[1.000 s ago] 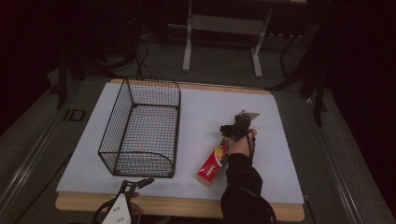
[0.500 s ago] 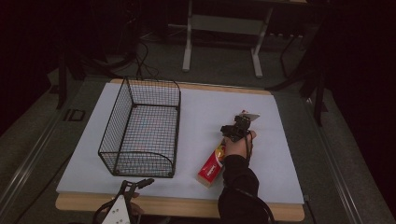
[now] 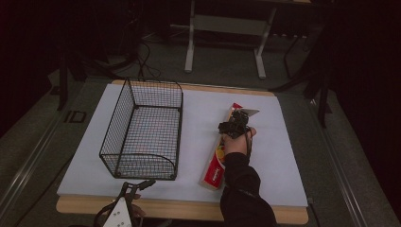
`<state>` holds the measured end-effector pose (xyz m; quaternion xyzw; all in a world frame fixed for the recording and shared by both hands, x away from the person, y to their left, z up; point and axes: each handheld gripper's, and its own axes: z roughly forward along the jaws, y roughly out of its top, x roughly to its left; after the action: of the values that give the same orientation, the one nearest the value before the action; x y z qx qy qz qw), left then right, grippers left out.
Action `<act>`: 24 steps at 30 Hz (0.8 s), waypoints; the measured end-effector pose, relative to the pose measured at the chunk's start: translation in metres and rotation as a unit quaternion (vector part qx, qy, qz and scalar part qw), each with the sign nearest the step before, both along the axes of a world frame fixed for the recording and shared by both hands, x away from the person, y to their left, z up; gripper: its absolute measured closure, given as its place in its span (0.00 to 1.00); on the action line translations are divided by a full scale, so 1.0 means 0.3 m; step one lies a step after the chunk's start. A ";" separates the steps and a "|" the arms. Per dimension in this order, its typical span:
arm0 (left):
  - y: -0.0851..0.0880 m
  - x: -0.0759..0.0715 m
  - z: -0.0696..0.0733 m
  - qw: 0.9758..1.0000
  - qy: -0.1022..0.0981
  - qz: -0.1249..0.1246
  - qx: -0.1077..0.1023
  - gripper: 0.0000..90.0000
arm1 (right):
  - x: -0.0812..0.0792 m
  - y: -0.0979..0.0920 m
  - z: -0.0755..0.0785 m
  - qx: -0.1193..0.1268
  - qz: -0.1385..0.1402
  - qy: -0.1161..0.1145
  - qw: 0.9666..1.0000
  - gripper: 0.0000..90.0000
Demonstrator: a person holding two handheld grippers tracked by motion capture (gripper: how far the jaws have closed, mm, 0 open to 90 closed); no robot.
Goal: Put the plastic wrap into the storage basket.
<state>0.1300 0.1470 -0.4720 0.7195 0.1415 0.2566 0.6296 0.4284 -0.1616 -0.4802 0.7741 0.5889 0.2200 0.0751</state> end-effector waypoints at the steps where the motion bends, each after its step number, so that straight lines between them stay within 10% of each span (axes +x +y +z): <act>1: 0.002 -0.002 0.001 1.000 -0.003 0.001 0.000 0.00 | 0.000 0.009 0.009 -0.003 0.009 -0.006 1.000 0.42; 14: 0.009 0.008 0.001 1.000 -0.001 0.009 -0.009 0.00 | -0.037 0.072 0.121 0.002 0.101 -0.063 0.993 0.43; 24: 0.012 0.011 -0.001 1.000 0.010 0.000 -0.012 0.00 | -0.104 0.079 0.250 0.014 0.170 -0.115 0.979 0.44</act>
<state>0.1333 0.1506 -0.4724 0.7143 0.1509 0.2481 0.6367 0.3972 -0.1380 -0.4051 0.6332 0.6964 0.3248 0.0929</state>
